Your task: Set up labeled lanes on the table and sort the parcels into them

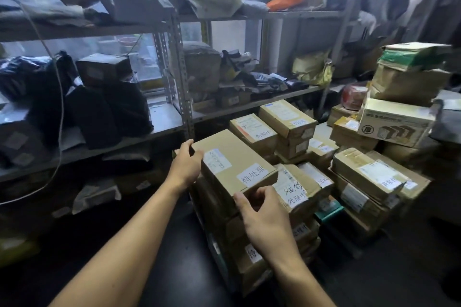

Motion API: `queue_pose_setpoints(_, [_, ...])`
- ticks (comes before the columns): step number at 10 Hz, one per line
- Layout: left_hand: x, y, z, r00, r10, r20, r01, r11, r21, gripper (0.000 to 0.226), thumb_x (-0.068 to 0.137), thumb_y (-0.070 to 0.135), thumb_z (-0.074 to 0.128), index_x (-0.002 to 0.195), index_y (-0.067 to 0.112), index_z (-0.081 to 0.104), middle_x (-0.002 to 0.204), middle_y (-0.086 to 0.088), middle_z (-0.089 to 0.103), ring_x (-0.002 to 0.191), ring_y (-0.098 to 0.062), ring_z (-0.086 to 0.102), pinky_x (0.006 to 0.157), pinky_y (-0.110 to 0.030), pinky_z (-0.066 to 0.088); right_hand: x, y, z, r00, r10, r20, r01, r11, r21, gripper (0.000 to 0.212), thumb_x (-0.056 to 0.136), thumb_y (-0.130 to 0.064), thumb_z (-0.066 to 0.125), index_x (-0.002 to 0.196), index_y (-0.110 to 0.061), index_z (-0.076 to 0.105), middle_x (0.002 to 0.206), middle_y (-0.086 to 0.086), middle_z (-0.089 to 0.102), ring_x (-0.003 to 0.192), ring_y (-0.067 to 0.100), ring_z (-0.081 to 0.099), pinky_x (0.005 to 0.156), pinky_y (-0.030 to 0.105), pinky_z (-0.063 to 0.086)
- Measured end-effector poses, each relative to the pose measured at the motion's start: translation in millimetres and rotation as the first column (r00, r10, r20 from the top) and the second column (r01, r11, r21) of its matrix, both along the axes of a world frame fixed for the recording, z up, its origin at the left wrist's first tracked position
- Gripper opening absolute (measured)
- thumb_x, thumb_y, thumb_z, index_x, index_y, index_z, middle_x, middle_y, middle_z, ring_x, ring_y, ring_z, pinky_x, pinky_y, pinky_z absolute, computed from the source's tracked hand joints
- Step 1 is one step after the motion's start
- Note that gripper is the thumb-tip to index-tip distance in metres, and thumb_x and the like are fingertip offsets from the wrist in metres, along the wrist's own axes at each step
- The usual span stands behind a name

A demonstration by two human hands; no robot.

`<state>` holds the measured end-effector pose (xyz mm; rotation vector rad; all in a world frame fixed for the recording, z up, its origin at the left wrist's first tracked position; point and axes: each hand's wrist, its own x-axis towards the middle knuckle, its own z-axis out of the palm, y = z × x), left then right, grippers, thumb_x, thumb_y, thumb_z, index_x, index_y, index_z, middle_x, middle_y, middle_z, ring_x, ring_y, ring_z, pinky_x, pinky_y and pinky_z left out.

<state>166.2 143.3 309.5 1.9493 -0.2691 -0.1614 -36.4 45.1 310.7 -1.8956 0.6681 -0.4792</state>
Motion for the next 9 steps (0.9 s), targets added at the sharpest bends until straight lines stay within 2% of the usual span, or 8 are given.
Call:
queue_pose_setpoints(1, [0.1, -4.0, 0.7, 1.000, -0.020, -0.003, 0.020, 1.000, 0.003, 0.066, 0.101, 0.037, 0.049, 0.157, 0.021, 0.018, 0.154, -0.006, 0.040, 0.138, -0.024, 0.041, 0.107, -0.034, 0.032, 2.4, -0.4, 1.8, 1.000, 0.011, 0.006, -0.011, 1.000, 0.004, 0.028, 0.087, -0.051, 0.066, 0.088, -0.027, 0.051, 0.081, -0.014, 0.059, 0.076, -0.011, 0.055, 0.060, 0.004, 0.040])
queue_pose_setpoints(2, [-0.8, -7.4, 2.0, 0.997, -0.071, 0.019, 0.071, 0.997, 0.001, 0.078, 0.100, 0.039, 0.053, 0.158, 0.017, 0.006, 0.161, -0.004, 0.028, 0.145, -0.021, 0.031, 0.118, -0.036, 0.025, 4.1, -0.1, 3.5, 1.000, 0.010, -0.021, -0.010, 1.000, 0.016, 0.031, 0.088, -0.056, 0.061, 0.089, -0.027, 0.051, 0.081, -0.013, 0.061, 0.076, -0.005, 0.056, 0.062, 0.008, 0.039])
queue_pose_setpoints(3, [1.2, -9.6, 2.4, 0.994, -0.098, 0.044, 0.096, 0.995, 0.027, 0.083, 0.099, 0.039, 0.054, 0.158, 0.014, 0.002, 0.165, -0.005, 0.017, 0.149, -0.021, 0.023, 0.122, -0.042, 0.021, 4.2, -0.3, 3.9, 0.999, 0.015, -0.049, -0.015, 1.000, 0.008, 0.033, 0.089, -0.059, 0.057, 0.094, -0.027, 0.052, 0.084, -0.015, 0.060, 0.079, -0.004, 0.055, 0.067, 0.018, 0.041])
queue_pose_setpoints(5, [5.2, -10.5, -6.9, 0.992, -0.081, 0.095, 0.074, 0.995, 0.069, 0.084, 0.098, 0.042, 0.054, 0.158, 0.012, 0.004, 0.166, -0.006, 0.005, 0.153, -0.019, 0.008, 0.123, -0.042, 0.013, -2.3, -7.1, 3.9, 0.998, 0.004, -0.065, -0.005, 1.000, -0.022, 0.035, 0.090, -0.061, 0.053, 0.098, -0.028, 0.052, 0.089, -0.014, 0.061, 0.085, 0.003, 0.057, 0.080, 0.026, 0.046])
queue_pose_setpoints(6, [4.9, -9.5, -9.0, 0.992, -0.055, 0.115, 0.050, 0.997, 0.051, 0.081, 0.099, 0.043, 0.051, 0.158, 0.013, 0.005, 0.166, -0.007, 0.006, 0.153, -0.019, 0.007, 0.123, -0.042, 0.012, -4.0, -10.2, 5.7, 0.999, -0.002, -0.050, 0.002, 1.000, -0.004, 0.037, 0.090, -0.062, 0.053, 0.101, -0.026, 0.057, 0.093, -0.010, 0.065, 0.088, 0.007, 0.061, 0.083, 0.029, 0.049])
queue_pose_setpoints(7, [0.0, -7.3, -4.6, 0.990, -0.025, 0.138, 0.019, 0.999, 0.043, 0.075, 0.099, 0.043, 0.052, 0.157, 0.015, 0.013, 0.166, -0.005, 0.009, 0.152, -0.018, 0.008, 0.122, -0.039, 0.012, -6.9, -10.6, 7.2, 0.999, 0.011, -0.031, -0.010, 1.000, 0.011, 0.034, 0.091, -0.059, 0.054, 0.097, -0.026, 0.057, 0.090, -0.008, 0.067, 0.086, 0.009, 0.064, 0.083, 0.031, 0.052])
queue_pose_setpoints(8, [-11.1, -6.1, 8.7, 0.964, 0.064, 0.256, -0.068, 0.998, 0.008, 0.058, 0.097, 0.034, 0.055, 0.149, 0.014, 0.038, 0.157, -0.007, 0.032, 0.144, -0.022, 0.032, 0.118, -0.037, 0.025, -11.7, -9.6, 12.2, 0.999, 0.033, 0.002, -0.033, 0.999, 0.036, 0.030, 0.091, -0.058, 0.054, 0.092, -0.028, 0.056, 0.087, -0.008, 0.068, 0.082, 0.011, 0.068, 0.082, 0.034, 0.054])
queue_pose_setpoints(9, [-22.0, -8.4, 22.6, 0.909, 0.140, 0.394, -0.117, 0.990, -0.081, 0.039, 0.095, 0.026, 0.057, 0.132, 0.015, 0.055, 0.137, -0.004, 0.052, 0.125, -0.015, 0.047, 0.103, -0.028, 0.034, -16.2, -13.5, 20.8, 0.999, 0.026, 0.041, -0.028, 0.999, 0.043, 0.027, 0.092, -0.057, 0.054, 0.090, -0.030, 0.056, 0.085, -0.009, 0.067, 0.079, 0.009, 0.069, 0.075, 0.026, 0.053])
